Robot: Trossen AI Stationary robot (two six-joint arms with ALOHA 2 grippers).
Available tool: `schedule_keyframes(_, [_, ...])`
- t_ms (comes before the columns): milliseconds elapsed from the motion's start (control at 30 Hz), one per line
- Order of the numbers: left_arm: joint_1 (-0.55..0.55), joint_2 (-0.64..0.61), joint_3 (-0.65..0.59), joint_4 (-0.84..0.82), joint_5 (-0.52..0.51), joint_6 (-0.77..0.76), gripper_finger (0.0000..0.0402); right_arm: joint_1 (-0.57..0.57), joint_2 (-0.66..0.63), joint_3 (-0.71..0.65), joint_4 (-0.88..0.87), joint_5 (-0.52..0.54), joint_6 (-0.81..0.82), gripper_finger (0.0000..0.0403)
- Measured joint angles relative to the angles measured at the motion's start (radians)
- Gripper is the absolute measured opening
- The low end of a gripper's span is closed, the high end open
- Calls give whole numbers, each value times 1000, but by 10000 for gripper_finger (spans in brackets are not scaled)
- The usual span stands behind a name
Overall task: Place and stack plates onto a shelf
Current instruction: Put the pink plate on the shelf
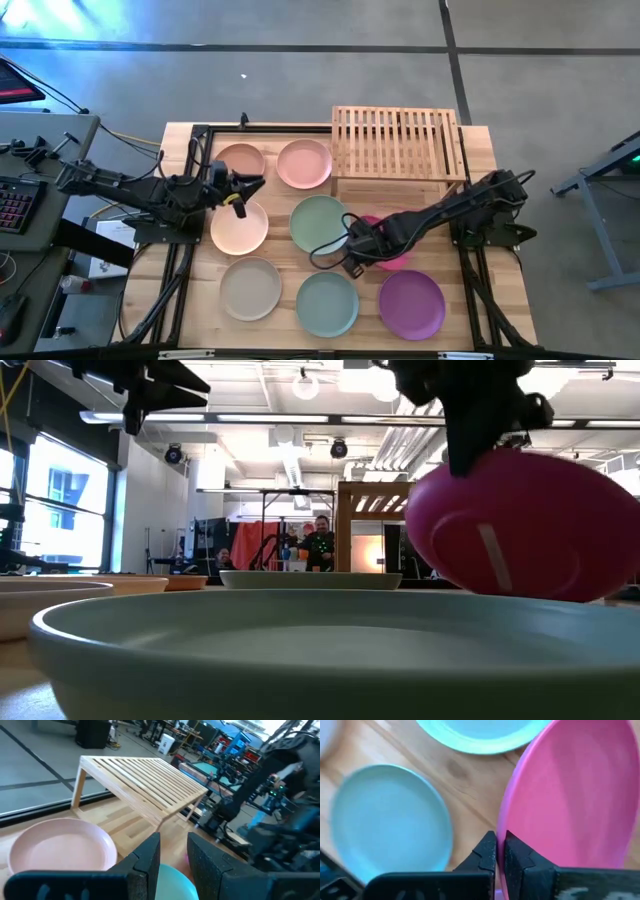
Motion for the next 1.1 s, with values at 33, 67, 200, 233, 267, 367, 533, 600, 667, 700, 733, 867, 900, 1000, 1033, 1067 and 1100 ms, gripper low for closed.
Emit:
schedule_keyframes(33, [5, 0, 0, 0, 2, 0, 85, 2, 0, 16, -10, 3, 9, 1])
schedule_keyframes(67, [9, 0, 0, 0, 2, 0, 85, 3, 0, 32, -19, 7, 10, 1])
schedule_keyframes(200, [21, 0, 0, 0, 3, 0, 85, 7, 0, 95, -58, 38, 10, 1])
schedule_keyframes(233, [23, 0, 0, 0, 3, 1, 85, 7, 0, 109, -71, 48, 10, 0])
schedule_keyframes(267, [26, 0, 0, 0, 3, 1, 85, 7, 0, 123, -79, 54, 9, 0])
schedule_keyframes(367, [32, 0, 0, 0, 4, 0, 85, 7, 0, 167, -107, 73, 9, 0])
schedule_keyframes(533, [33, 0, 0, -4, 26, -23, 85, 7, -1, 229, -113, 83, 10, 0])
schedule_keyframes(600, [33, 0, 0, -17, 43, -34, 85, 7, -2, 252, -113, 87, 9, 0])
schedule_keyframes(667, [33, 0, 0, -33, 66, -35, 85, 7, -2, 278, -116, 93, 9, 0])
schedule_keyframes(700, [33, 0, 0, -43, 79, -39, 85, 7, -2, 293, -116, 98, 8, 0])
schedule_keyframes(733, [33, 0, 0, -53, 95, -43, 85, 7, -2, 310, -116, 104, 8, 0])
schedule_keyframes(867, [33, 0, 0, -85, 160, -45, 85, 6, -2, 374, -118, 140, 7, 0])
schedule_keyframes(900, [33, 0, 0, -92, 173, -45, 85, 6, -2, 393, -124, 155, 7, 0])
schedule_keyframes(1000, [33, 0, 0, -110, 196, -45, 85, 6, -2, 444, -147, 203, 7, 0])
schedule_keyframes(1033, [33, 0, 0, -116, 197, -45, 85, 6, -2, 460, -162, 217, 7, 0])
schedule_keyframes(1067, [33, 0, 0, -121, 197, -45, 85, 6, -2, 476, -177, 229, 7, 0])
schedule_keyframes(1100, [33, 0, 0, -124, 197, -45, 85, 6, -2, 491, -185, 241, 7, 0])
